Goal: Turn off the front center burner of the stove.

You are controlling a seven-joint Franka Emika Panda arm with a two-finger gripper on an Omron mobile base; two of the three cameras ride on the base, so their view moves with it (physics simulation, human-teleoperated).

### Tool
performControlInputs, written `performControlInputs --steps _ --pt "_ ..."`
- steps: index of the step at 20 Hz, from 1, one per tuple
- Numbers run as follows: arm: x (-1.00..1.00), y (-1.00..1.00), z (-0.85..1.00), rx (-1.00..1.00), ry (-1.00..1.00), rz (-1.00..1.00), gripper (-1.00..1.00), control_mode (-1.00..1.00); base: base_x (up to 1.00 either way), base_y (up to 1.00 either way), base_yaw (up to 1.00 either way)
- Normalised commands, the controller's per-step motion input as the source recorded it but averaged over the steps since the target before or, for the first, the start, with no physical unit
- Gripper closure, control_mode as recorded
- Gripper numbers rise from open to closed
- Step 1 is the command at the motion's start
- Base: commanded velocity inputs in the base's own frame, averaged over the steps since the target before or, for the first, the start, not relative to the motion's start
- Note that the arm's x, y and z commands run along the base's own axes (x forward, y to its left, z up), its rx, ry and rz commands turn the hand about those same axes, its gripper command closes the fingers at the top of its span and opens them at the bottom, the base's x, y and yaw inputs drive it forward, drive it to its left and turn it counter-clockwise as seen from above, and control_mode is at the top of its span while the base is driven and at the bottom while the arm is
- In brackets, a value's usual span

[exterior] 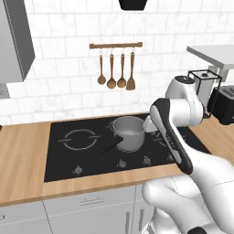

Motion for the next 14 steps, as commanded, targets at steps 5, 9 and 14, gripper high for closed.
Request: performControlInputs --steps 5,9,14 --pt "-0.17 0.02 -0.31 0.0 -0.08 0.06 -1.0 -1.0 0.0 0.0 0.0" --pt "-0.02 0.07 -0.2 0.0 -0.08 0.09 -1.0 -1.0 0.0 0.0 0.0" --pt "0.0 0.09 -0.15 0.0 -0.02 0.1 -1.0 -1.0 0.0 0.0 0.0"
